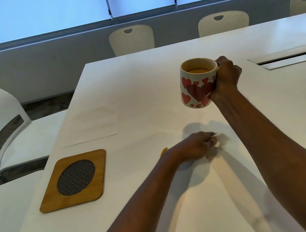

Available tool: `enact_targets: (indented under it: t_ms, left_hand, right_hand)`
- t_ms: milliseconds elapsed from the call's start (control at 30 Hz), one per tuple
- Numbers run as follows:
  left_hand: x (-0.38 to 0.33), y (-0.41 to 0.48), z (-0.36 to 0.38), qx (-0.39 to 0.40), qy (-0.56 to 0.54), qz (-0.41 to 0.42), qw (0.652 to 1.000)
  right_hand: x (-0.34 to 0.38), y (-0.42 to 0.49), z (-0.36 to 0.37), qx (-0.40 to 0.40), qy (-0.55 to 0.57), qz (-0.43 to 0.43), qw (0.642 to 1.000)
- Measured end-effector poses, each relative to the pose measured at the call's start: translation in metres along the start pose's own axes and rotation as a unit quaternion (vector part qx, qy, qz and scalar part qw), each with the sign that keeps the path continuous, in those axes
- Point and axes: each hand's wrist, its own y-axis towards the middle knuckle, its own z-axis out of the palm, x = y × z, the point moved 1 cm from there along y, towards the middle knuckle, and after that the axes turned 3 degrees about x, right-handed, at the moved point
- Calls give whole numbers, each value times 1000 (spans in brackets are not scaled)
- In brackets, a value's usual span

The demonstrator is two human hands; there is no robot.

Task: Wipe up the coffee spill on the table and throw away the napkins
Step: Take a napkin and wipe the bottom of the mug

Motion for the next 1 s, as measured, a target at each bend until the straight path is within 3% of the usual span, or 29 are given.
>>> enact_targets:
  t_ms: [100, 200, 267, 367, 467, 700, 1000]
  left_hand:
    - [-3, -17, -25, -34, -148, 11, 988]
    - [5, -40, -63, -140, -324, 78, 932]
    - [13, -54, -91, -263, -469, 72, 840]
    - [30, -76, -121, -361, -619, 126, 686]
    - [44, -98, -131, -434, -666, 120, 595]
    - [52, -129, -106, -486, -684, 44, 541]
    - [48, -150, -81, -472, -684, 45, 554]
  right_hand:
    - [1, 1, -2, -1, 5, -1, 1000]
    - [4, 3, -8, -7, 13, 5, 1000]
    - [4, 4, -12, -13, 3, 1, 1000]
    - [0, 2, -14, -19, -2, -1, 1000]
    - [-7, -1, -12, -17, -2, 9, 1000]
    - [-41, -9, 0, -17, 3, 28, 999]
    - [-77, -5, 4, -5, 6, 53, 999]
